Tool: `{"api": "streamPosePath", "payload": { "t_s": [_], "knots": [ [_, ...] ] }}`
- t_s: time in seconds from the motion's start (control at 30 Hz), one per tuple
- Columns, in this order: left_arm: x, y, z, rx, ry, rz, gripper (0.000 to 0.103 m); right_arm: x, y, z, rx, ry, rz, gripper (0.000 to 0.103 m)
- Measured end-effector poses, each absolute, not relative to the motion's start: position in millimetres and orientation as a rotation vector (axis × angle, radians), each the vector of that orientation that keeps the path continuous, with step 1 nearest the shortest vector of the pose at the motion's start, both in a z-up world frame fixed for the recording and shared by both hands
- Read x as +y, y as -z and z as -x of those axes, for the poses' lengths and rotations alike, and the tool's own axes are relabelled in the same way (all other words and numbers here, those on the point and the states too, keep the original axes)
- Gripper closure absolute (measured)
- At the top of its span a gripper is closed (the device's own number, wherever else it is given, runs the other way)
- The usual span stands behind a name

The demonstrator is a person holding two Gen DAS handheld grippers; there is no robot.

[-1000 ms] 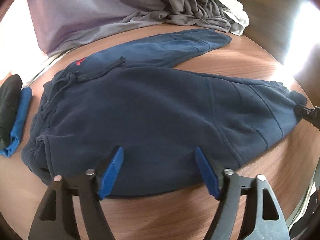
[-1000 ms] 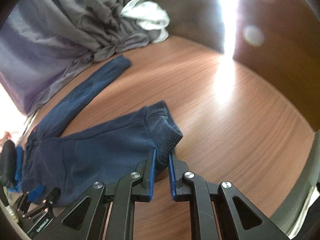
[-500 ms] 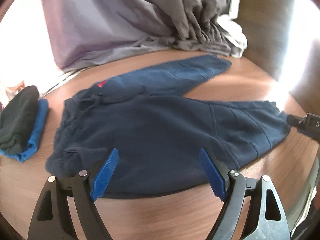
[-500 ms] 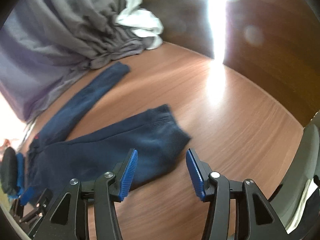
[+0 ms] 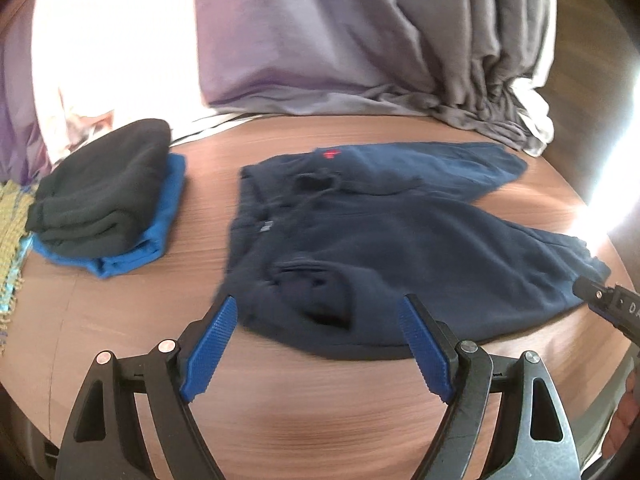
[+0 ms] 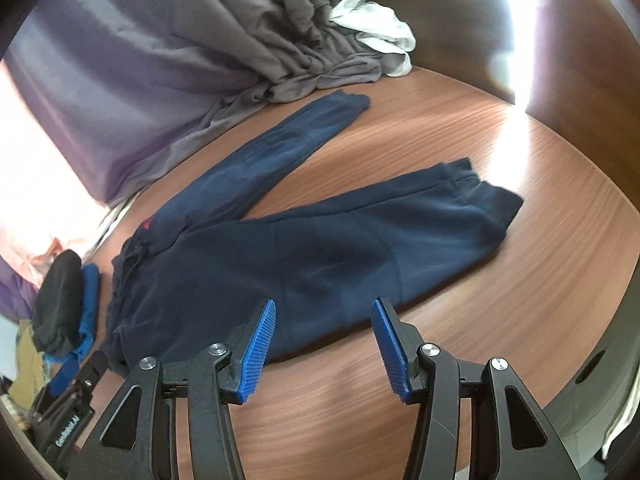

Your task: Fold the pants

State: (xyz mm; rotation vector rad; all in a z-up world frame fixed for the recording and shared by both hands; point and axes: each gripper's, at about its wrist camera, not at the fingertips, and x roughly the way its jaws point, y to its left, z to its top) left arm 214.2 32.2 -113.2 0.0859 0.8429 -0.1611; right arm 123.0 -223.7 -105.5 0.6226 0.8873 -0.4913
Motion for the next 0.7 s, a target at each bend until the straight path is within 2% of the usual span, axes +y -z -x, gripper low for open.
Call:
{"api": "streamPosePath", "payload": {
  "t_s": [0.23, 0.7],
  "knots": [
    [65.0, 134.7, -230.9, 0.894, 0.124, -0.055, 0.024, -198.4, 119.0, -131.7, 0.906, 0.522, -0.638, 0.051],
    [69.7, 168.3, -255.3, 0.992, 0.159, 0.040, 0.032, -192.5, 144.4, -140.6, 0.909, 0.581, -0.658, 0.051]
  ]
}}
